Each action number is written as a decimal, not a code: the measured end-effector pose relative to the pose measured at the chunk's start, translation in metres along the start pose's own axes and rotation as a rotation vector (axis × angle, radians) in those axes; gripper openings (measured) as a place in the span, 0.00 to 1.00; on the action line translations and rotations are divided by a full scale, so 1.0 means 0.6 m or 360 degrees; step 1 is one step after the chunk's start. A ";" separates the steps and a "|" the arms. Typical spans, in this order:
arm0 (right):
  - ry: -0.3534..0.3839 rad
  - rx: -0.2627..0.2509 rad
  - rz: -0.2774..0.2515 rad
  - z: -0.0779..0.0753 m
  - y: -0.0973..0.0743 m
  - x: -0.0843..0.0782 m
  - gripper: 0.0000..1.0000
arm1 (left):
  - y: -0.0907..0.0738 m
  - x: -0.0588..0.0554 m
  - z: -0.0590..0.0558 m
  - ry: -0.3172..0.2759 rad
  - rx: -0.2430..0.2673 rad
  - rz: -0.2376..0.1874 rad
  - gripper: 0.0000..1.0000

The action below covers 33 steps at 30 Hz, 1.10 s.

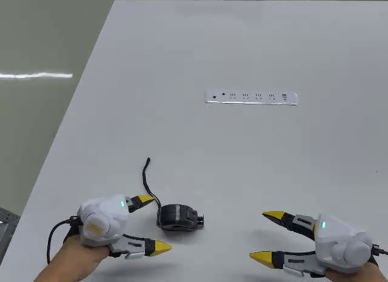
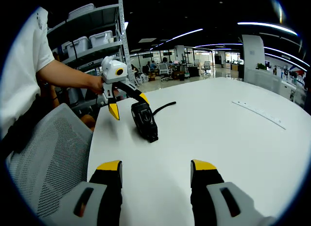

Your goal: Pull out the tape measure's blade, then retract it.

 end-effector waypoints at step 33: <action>0.0037 0.0069 0.0056 -0.005 0.026 -0.007 0.54 | 0.039 0.001 0.020 0.0047 -0.0095 0.0038 0.56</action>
Point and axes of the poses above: the centre of the closed fingertips' face, and the gripper's own axes: y roughly forward along the fingers, z roughly to its left, x roughly out of its top, the point moved 6 cm from there along -y, roughly backward along the fingers, and after that the axes turned 6 degrees about -z, right-handed, at the moved point
